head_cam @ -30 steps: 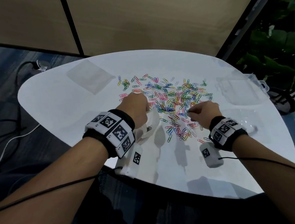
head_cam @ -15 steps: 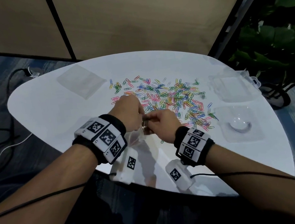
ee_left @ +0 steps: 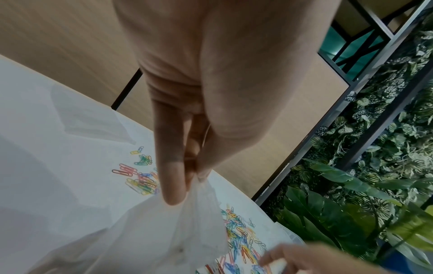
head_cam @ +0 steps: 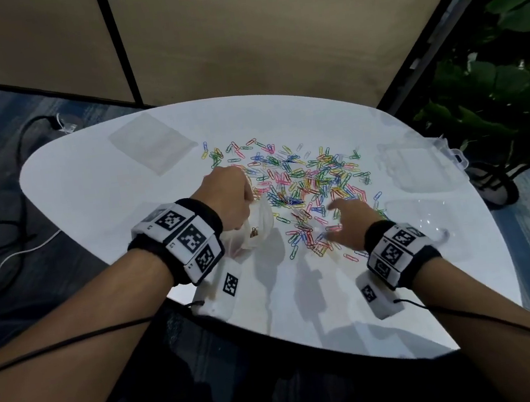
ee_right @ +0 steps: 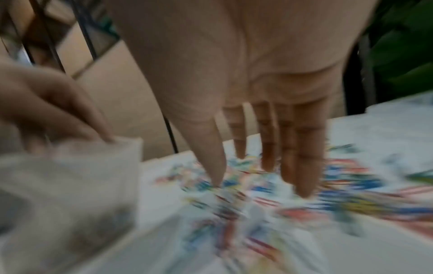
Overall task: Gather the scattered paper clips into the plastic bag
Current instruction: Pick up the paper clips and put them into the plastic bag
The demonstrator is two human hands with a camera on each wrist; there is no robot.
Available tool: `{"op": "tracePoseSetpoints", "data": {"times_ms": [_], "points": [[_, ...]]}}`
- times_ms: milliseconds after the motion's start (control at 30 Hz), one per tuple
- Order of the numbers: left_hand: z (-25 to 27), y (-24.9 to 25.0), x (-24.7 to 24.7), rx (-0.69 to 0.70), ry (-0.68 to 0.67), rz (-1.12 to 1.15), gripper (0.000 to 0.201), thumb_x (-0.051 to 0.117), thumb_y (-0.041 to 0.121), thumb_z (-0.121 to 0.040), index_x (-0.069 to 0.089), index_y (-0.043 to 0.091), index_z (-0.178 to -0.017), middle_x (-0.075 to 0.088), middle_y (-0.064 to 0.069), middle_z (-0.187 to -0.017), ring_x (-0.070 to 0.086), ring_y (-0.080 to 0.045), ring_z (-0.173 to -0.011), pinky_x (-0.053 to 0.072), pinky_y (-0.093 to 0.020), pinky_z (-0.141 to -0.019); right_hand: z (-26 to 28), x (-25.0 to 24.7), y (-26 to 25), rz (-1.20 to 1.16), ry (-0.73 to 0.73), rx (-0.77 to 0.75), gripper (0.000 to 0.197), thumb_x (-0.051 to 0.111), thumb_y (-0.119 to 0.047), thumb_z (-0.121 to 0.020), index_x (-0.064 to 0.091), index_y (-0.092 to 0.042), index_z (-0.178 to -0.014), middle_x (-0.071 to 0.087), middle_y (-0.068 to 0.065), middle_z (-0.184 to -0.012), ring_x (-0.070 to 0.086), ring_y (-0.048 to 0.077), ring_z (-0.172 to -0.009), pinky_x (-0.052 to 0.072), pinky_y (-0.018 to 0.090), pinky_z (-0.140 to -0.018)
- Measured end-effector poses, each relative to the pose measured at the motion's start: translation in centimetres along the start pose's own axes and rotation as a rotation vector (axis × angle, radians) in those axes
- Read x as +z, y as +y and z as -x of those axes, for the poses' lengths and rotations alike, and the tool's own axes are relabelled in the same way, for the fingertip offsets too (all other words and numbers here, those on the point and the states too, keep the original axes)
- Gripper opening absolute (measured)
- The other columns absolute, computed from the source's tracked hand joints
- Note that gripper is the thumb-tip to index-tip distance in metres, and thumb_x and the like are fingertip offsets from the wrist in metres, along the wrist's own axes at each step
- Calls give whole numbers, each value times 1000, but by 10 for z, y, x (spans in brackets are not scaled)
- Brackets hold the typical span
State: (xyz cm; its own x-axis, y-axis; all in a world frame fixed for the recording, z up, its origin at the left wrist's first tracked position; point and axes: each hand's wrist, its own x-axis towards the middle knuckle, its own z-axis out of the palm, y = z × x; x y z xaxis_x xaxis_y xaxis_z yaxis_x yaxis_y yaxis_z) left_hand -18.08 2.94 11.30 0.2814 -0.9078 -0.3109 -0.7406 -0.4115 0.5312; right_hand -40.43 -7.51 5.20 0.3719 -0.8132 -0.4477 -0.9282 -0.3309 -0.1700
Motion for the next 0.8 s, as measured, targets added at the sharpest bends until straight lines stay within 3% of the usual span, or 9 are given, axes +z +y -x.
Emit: {"op": "tracePoseSetpoints", "data": {"times_ms": [100,167,333,467,567,633,800], "points": [[2,0,-4,2,-17,-24,30,58,-7,-84,75,9,-103,67,0,-77,73,-20,-70,56,-27,-65,-1,25,29,41,-106,227,111,84,-49,-66,21,-9,-149,45,16,-145,46,32,-132,44,43,-105],[3,1,-7,-3,-25,-30,33,59,-9,-81,74,8,-104,71,-5,-88,72,-22,-76,55,-27,-66,0,41,35,-61,-87,239,121,89,-51,-55,22,-9,-147,40,16,-148,42,32,-134,42,44,-107],[1,-2,-5,-3,-9,-40,28,54,-4,-87,74,9,-102,60,2,-67,73,-21,-65,62,-33,-74,-1,64,14,-290,42,153,89,89,-36,-61,40,-15,-132,50,11,-131,53,26,-116,46,31,-93],[0,-8,-4,-16,3,-27,28,52,-3,-89,74,9,-100,59,2,-72,72,-23,-66,61,-33,-72,-14,69,-7,-340,126,102,78,85,-32,-66,45,-20,-132,56,11,-122,59,25,-105,52,30,-88],[0,-13,-6,-26,5,-18,28,53,-4,-88,74,7,-102,71,-8,-94,70,-24,-73,61,-35,-76,-21,68,-21,-324,161,24,79,79,-29,-75,40,-24,-143,43,11,-130,55,27,-111,48,33,-96],[-1,-16,-6,-34,6,-13,28,54,-4,-87,74,7,-102,72,-9,-99,70,-24,-76,61,-36,-78,-25,68,-27,-245,171,-48,68,72,-26,-84,41,-25,-144,38,11,-132,54,27,-112,44,30,-99],[0,-18,-7,-46,-4,-22,27,53,-3,-88,74,9,-100,72,-8,-96,73,-23,-75,62,-34,-76,-35,65,-36,-86,252,-124,23,59,-15,-93,68,-10,-114,52,13,-116,60,26,-89,49,28,-85]]}}
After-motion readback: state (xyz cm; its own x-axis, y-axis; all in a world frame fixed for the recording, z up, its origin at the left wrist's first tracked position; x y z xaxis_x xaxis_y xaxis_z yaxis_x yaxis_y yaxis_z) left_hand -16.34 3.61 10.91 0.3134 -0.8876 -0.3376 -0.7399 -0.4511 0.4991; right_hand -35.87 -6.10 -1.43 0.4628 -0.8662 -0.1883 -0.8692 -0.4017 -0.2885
